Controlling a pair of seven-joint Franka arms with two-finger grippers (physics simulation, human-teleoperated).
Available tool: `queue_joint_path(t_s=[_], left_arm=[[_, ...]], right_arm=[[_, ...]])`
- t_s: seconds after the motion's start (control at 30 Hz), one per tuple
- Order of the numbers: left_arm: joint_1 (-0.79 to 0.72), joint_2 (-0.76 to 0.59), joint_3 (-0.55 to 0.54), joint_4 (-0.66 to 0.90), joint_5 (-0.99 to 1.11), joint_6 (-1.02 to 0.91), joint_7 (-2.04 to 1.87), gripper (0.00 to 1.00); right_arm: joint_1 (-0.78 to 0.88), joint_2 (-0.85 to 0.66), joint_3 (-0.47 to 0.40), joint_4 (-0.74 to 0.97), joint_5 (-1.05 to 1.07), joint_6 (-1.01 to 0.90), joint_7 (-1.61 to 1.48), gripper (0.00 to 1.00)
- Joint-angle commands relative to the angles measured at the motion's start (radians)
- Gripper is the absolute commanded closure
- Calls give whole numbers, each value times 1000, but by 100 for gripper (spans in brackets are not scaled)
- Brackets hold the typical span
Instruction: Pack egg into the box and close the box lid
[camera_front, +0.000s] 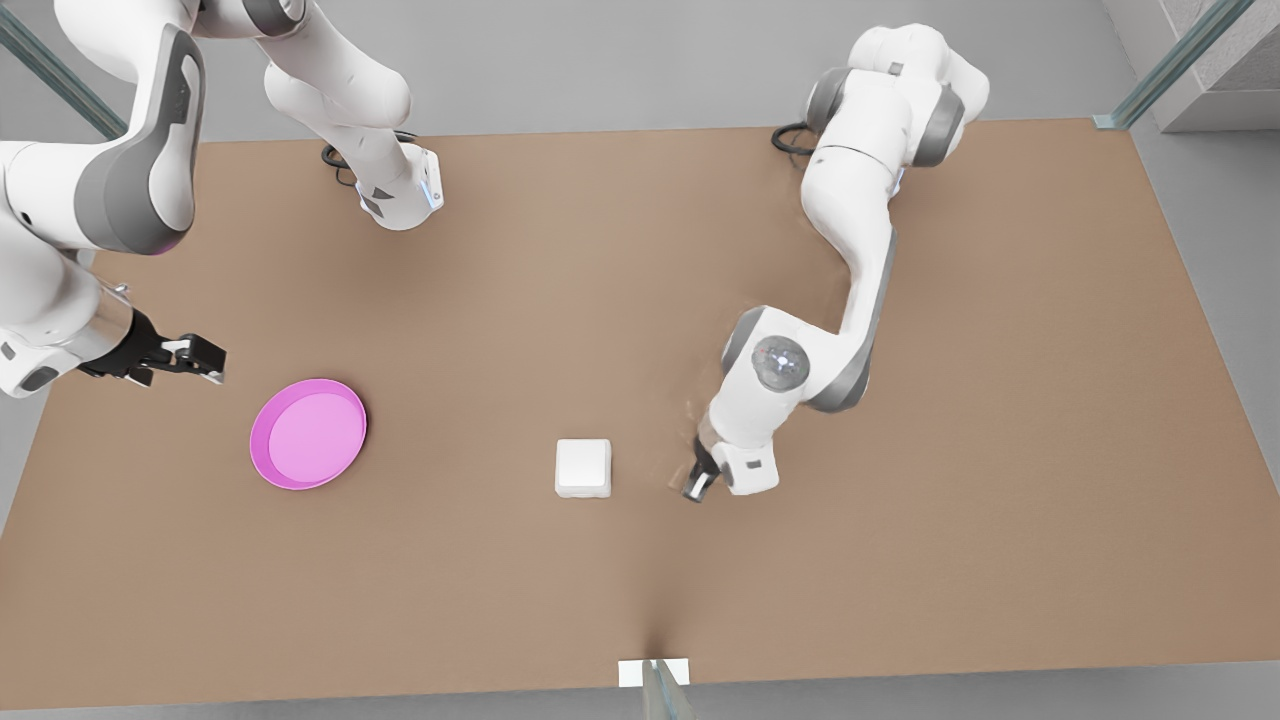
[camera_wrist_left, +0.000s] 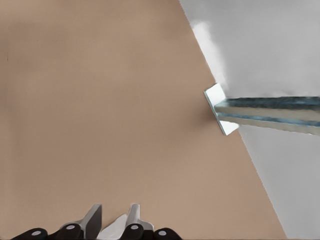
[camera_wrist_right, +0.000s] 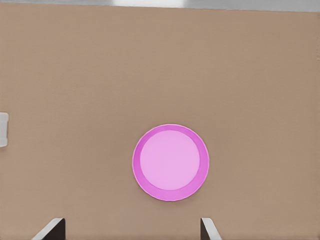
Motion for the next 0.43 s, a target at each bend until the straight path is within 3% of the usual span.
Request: queue_joint_path(t_s=[0.0, 0.03, 0.1, 0.2, 0.4], left_arm=[[185, -45, 50, 70, -7, -840, 1351, 0], [190, -104, 109, 72, 65, -891, 1620, 0], [187, -285, 100, 64, 167, -959, 1631, 0], [161, -512, 77, -163, 210, -818, 1640, 0], [161, -532, 72, -215, 214, -779, 1640, 0]], right_arm=[[3, -1, 0, 1, 2, -3, -8, 0], [7, -3, 0, 2, -1, -10, -8, 0], [5, 13, 2, -1, 14, -8, -6, 0], [-12, 50, -1, -1, 31, -6, -8, 0], [-15, 50, -1, -1, 31, -6, -5, 0]])
